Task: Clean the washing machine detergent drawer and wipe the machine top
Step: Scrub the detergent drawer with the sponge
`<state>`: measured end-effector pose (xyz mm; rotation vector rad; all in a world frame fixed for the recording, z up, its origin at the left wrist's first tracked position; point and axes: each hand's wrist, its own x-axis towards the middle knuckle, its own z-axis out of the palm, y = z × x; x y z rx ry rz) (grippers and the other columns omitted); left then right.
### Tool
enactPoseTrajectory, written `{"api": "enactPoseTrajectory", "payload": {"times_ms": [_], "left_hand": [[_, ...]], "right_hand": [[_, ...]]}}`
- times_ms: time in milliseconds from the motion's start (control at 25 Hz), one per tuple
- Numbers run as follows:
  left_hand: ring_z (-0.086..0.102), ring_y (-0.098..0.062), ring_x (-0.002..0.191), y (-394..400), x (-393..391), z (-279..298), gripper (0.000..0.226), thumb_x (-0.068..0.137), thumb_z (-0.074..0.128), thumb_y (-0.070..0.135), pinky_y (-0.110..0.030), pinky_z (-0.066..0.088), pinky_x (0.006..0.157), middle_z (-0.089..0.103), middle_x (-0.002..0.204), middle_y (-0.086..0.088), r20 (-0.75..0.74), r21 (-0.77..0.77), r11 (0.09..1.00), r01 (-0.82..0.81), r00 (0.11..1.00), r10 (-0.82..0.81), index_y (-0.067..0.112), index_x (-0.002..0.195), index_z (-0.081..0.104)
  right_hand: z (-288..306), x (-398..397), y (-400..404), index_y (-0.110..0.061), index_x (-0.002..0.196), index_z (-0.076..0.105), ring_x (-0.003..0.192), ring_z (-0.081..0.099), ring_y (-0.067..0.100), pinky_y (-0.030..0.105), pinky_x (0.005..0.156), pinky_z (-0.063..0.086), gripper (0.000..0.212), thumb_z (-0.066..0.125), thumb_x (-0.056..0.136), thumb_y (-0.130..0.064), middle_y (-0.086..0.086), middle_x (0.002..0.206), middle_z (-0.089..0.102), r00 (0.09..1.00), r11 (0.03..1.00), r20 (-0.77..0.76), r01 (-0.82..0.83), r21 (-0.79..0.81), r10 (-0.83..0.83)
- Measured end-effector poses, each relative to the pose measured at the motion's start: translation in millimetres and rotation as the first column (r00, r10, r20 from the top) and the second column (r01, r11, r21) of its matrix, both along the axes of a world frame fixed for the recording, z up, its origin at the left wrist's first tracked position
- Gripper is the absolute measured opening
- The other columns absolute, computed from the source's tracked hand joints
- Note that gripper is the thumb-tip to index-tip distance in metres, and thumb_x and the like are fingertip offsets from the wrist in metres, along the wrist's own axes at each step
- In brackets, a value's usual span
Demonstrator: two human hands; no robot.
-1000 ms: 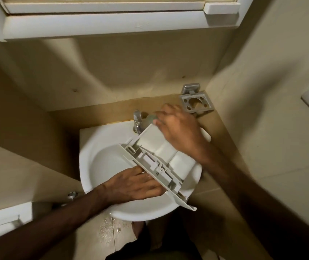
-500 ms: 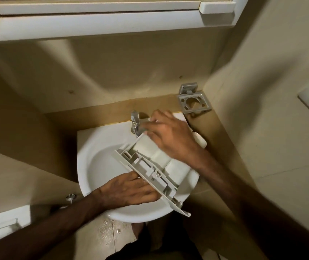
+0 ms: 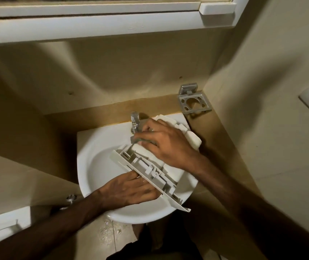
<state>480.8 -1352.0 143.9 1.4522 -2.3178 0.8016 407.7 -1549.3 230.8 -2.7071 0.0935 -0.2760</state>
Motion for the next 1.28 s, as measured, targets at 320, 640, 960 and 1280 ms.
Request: {"api": "enactPoseTrajectory", "payload": {"times_ms": [320, 640, 960, 1280], "left_hand": [[0.068, -0.026, 0.107, 8.5, -16.6, 18.9, 0.022, 0.099, 0.064, 0.009, -0.039, 0.049, 0.092, 0.071, 0.115, -0.002, -0.061, 0.068, 0.988, -0.139, 0.988, 0.143, 0.018, 0.119, 0.066], [0.051, -0.02, 0.095, -7.2, -18.8, 92.1, 0.069, 0.076, 0.083, 0.058, -0.035, 0.04, 0.081, 0.06, 0.111, 0.004, -0.487, 0.405, 0.853, -0.33, 0.712, 0.506, 0.026, 0.127, 0.049], [0.047, -0.01, 0.125, -35.2, -13.8, 118.6, 0.104, 0.058, 0.087, 0.07, -0.033, 0.047, 0.098, 0.057, 0.136, 0.012, -0.598, 0.658, 0.682, -0.32, 0.328, 0.731, 0.033, 0.147, 0.048], [0.057, -0.008, 0.112, -37.2, -2.9, 106.9, 0.08, 0.074, 0.076, 0.072, -0.024, 0.045, 0.092, 0.063, 0.122, 0.014, -0.642, 0.644, 0.717, -0.267, 0.32, 0.696, 0.026, 0.137, 0.061]], "right_hand": [[-30.0, -44.8, -76.2, -0.024, 0.13, 0.067, 0.107, 0.065, 0.034, 0.041, 0.088, 0.055, 0.032, 0.054, 0.102, -0.016, 0.008, 0.124, 0.064, 0.804, 0.795, -0.002, 0.589, -0.145, -0.595], [16.7, -114.3, 3.3, -0.03, 0.1, 0.078, 0.089, 0.074, 0.028, 0.044, 0.07, 0.061, 0.014, 0.075, 0.091, -0.041, 0.001, 0.096, 0.078, 0.747, 0.355, -0.082, 0.406, 0.842, -0.66], [26.2, -93.7, 2.5, -0.027, 0.099, 0.073, 0.085, 0.073, 0.019, 0.03, 0.071, 0.06, 0.064, 0.088, 0.052, -0.067, -0.002, 0.092, 0.077, 0.808, 0.27, -0.171, 0.376, 0.886, -0.564], [4.3, -73.3, 1.9, -0.008, 0.096, 0.081, 0.093, 0.076, 0.04, 0.043, 0.074, 0.062, 0.018, 0.084, 0.079, -0.014, 0.019, 0.1, 0.079, 0.815, 0.021, -0.243, 0.298, 0.954, -0.526]]}}
